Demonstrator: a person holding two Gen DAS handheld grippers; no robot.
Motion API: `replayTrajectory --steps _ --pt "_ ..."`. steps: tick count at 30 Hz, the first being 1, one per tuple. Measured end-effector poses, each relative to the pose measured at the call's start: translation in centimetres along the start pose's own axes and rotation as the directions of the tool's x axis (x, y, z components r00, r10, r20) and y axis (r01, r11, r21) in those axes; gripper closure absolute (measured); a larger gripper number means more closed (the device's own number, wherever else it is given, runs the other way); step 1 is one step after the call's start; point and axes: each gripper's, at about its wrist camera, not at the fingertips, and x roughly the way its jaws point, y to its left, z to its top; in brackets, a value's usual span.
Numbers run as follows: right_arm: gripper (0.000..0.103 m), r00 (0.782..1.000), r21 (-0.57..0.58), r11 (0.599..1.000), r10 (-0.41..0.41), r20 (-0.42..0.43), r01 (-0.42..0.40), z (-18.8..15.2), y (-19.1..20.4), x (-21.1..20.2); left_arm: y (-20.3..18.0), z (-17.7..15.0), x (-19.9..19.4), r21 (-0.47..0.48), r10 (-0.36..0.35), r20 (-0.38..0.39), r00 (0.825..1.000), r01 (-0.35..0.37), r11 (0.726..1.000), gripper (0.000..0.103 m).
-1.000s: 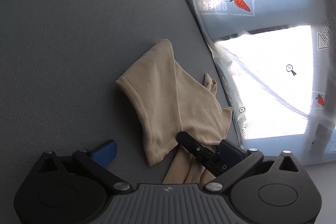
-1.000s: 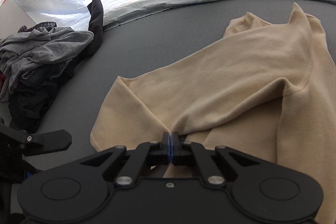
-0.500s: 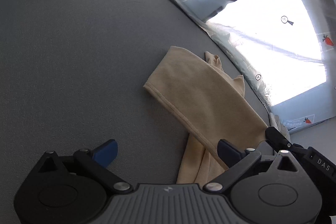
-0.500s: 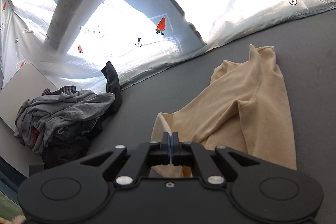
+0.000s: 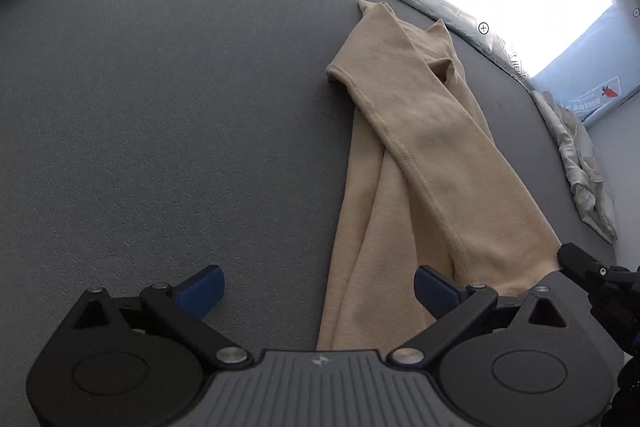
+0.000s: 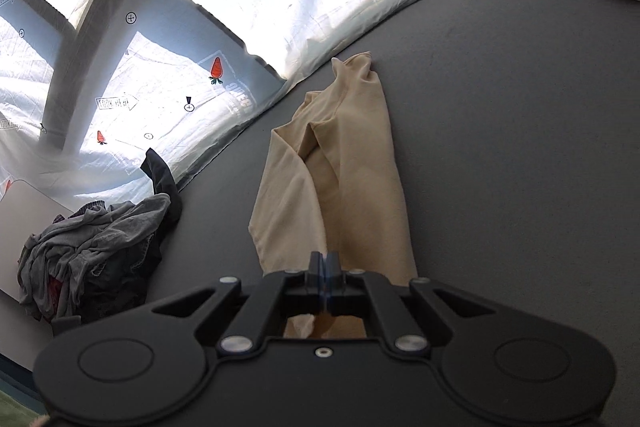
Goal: Fold clothes
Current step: 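Fold the held shirt side lengthwise over the body with the right tool, then open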
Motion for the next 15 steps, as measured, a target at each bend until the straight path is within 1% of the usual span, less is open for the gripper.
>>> replayTrajectory --steps 3,9,11,13,15 --pt "0.102 1.000 0.021 1.000 -0.010 -0.006 0.010 -1.2 -0.6 -1.0 -0.7 -1.1 0.0 0.048 0.028 -0.005 1.000 -0.027 0.998 0.002" --pt "0.102 1.000 0.048 0.999 -0.021 -0.018 0.022 -2.8 -1.4 -2.0 -1.1 -2.4 -0.1 0.107 0.073 -0.003 0.997 -0.072 0.992 0.002" --pt "0.102 0.999 0.055 0.998 -0.023 -0.025 0.024 -3.3 -1.7 -2.3 -1.4 -3.0 -0.1 0.149 0.097 -0.001 0.995 -0.096 0.984 0.002" --pt "0.102 0.999 0.063 0.998 -0.025 -0.032 0.027 -3.9 -1.9 -2.6 -1.8 -3.7 0.0 0.204 0.127 0.001 0.992 -0.125 0.971 0.002" --pt "0.102 0.999 0.071 0.997 -0.028 -0.036 0.030 -4.3 -2.2 -2.9 -2.0 -4.3 0.0 0.238 0.148 0.005 0.989 -0.145 0.960 0.001"
